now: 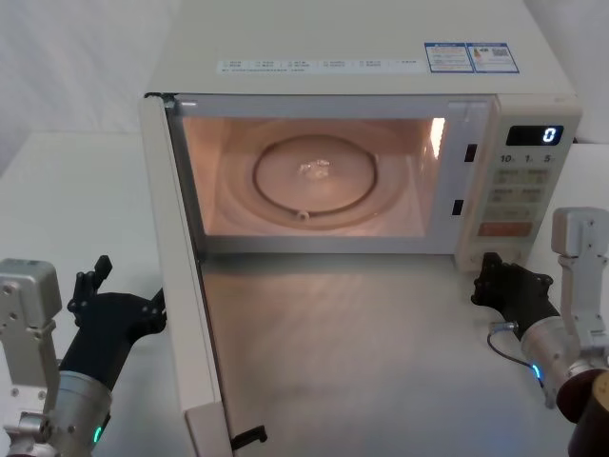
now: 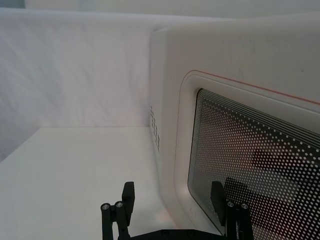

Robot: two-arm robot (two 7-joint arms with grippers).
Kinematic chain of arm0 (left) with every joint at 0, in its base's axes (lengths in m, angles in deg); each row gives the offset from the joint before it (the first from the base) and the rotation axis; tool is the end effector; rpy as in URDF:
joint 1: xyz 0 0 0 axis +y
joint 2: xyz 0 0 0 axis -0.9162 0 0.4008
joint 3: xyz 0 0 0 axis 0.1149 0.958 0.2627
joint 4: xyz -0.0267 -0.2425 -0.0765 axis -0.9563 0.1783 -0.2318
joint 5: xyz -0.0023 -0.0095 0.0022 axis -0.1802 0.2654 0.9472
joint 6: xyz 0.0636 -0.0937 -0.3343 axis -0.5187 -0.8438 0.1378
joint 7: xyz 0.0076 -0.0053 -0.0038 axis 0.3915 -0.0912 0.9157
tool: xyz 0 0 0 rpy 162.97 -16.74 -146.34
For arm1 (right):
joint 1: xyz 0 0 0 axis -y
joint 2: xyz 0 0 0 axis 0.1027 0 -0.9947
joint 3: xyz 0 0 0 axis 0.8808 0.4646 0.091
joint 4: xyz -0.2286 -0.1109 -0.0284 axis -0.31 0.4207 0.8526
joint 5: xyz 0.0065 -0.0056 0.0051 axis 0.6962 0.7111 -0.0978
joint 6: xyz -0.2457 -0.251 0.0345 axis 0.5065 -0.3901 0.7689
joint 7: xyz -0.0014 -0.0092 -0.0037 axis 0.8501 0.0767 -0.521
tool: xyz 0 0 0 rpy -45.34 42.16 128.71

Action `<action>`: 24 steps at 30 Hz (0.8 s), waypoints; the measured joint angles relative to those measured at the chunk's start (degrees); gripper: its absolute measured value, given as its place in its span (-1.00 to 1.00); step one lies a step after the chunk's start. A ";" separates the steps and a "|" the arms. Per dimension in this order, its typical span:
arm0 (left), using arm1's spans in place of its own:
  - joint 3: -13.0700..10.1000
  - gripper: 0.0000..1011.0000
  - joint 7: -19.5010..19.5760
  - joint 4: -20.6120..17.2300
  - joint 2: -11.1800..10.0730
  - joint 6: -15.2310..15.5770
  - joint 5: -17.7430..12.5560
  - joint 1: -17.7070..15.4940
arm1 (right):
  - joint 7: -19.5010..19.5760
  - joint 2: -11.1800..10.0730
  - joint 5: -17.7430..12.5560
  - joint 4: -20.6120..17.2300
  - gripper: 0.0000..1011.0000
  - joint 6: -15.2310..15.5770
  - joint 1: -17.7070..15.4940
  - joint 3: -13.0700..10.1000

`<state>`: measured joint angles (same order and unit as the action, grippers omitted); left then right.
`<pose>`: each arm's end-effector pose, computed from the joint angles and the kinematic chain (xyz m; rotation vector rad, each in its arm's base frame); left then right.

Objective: Press the button to open the microwave door with one hand; close the microwave door with the other hand.

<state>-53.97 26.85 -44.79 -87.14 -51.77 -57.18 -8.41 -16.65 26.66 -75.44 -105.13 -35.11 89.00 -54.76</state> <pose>0.3057 0.0247 -0.2531 -0.0379 0.0142 1.4460 0.3918 0.0390 -0.2712 -0.0930 0.1773 -1.3710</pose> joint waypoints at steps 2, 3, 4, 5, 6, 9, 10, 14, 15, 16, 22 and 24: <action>0.00 0.98 0.00 0.00 0.00 0.00 0.00 0.00 | 0.13 0.00 0.03 -0.55 -1.00 0.11 -0.40 -0.01; 0.00 0.98 0.00 0.00 0.00 0.00 0.00 0.00 | 0.16 0.00 0.04 -0.78 -1.00 0.15 -0.55 -0.01; 0.00 0.98 0.00 0.00 0.00 0.00 0.00 0.00 | 0.17 -0.01 0.06 -1.21 -1.00 0.25 -0.82 -0.01; 0.00 0.98 0.00 0.00 0.00 0.00 0.00 0.00 | 0.17 -0.03 0.07 -1.67 -1.00 0.39 -1.10 -0.02; 0.00 0.98 0.00 0.00 0.00 0.00 0.00 0.00 | 0.17 -0.03 0.07 -1.67 -1.00 0.39 -1.10 -0.02; 0.00 0.98 0.00 0.00 0.00 0.00 0.00 0.00 | 0.17 -0.08 0.07 -2.80 -1.00 0.75 -1.85 -0.02; 0.00 0.98 0.00 0.00 0.00 0.00 0.00 0.00 | 0.15 -0.14 0.06 -3.60 -1.00 0.99 -2.27 -0.02; 0.00 0.98 0.00 0.00 0.00 0.00 0.00 0.00 | -0.10 -0.35 -0.08 -6.06 -1.00 1.73 -3.66 0.01; 0.00 0.98 0.00 0.00 0.00 0.00 0.00 0.00 | -0.16 -0.42 -0.14 -6.66 -1.00 1.86 -4.01 0.01; 0.00 0.98 0.00 0.00 0.00 0.00 0.00 0.00 | -0.26 -0.56 -0.24 -7.93 -1.00 2.15 -4.70 0.00; 0.00 0.98 0.00 0.00 0.00 0.00 0.00 0.00 | -0.63 -1.09 -0.76 -13.08 -1.00 3.12 -7.39 -0.05; 0.00 0.98 0.00 0.00 0.00 0.00 0.00 0.00 | -0.88 -1.41 -1.10 -15.61 -1.00 3.59 -8.59 -0.20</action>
<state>-53.97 26.86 -44.79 -87.14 -51.77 -57.18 -8.42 -17.53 25.25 -76.54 -120.74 -31.52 80.41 -54.96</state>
